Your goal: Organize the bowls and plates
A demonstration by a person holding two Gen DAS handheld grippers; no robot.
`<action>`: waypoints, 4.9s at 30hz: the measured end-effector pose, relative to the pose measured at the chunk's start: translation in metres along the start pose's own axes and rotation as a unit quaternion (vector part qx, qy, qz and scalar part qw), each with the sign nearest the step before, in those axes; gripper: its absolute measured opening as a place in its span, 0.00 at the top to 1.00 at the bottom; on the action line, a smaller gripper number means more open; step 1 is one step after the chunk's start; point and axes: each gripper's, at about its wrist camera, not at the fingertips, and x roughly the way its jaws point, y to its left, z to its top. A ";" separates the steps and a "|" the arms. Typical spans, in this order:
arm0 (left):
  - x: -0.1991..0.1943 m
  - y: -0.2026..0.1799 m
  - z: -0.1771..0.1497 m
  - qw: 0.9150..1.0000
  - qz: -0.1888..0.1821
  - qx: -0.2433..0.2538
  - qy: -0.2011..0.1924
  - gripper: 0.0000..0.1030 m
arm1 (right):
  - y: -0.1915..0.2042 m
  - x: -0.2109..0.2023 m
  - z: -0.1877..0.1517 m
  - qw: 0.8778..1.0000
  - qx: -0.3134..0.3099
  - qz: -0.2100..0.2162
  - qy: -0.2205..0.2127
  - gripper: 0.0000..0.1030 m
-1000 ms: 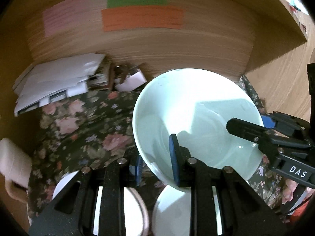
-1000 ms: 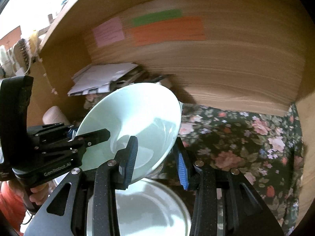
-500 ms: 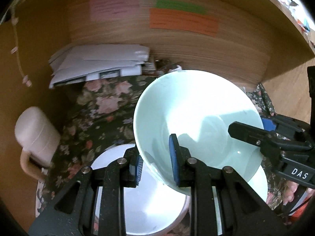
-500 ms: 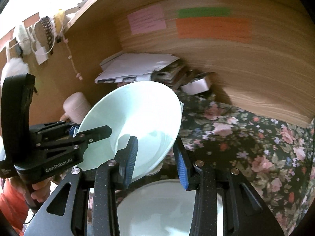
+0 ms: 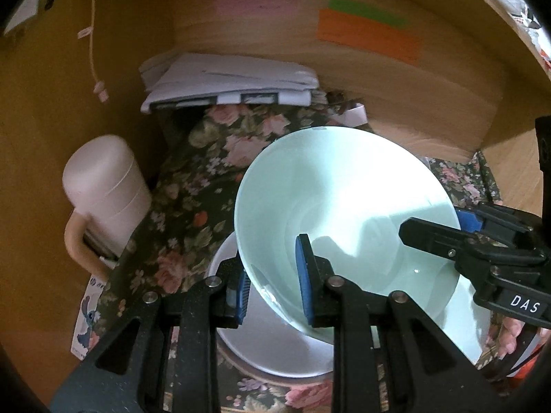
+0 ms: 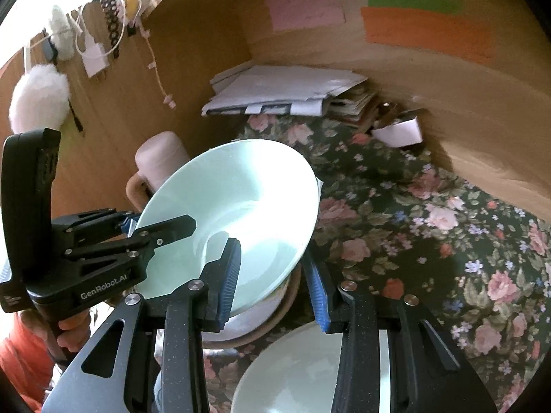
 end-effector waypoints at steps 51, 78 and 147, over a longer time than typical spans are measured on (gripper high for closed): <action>0.020 0.016 -0.025 0.999 0.011 0.005 0.029 0.76 | -0.002 0.010 -0.014 0.999 -0.019 -0.007 0.036 0.57; 0.021 0.040 -0.058 0.999 -0.004 -0.027 0.028 0.45 | -0.009 0.045 -0.019 0.995 0.004 0.019 0.096 0.48; 0.006 -0.054 -0.040 0.996 -0.076 0.024 -0.029 0.53 | -0.049 -0.041 -0.028 0.996 0.068 -0.040 0.035 0.64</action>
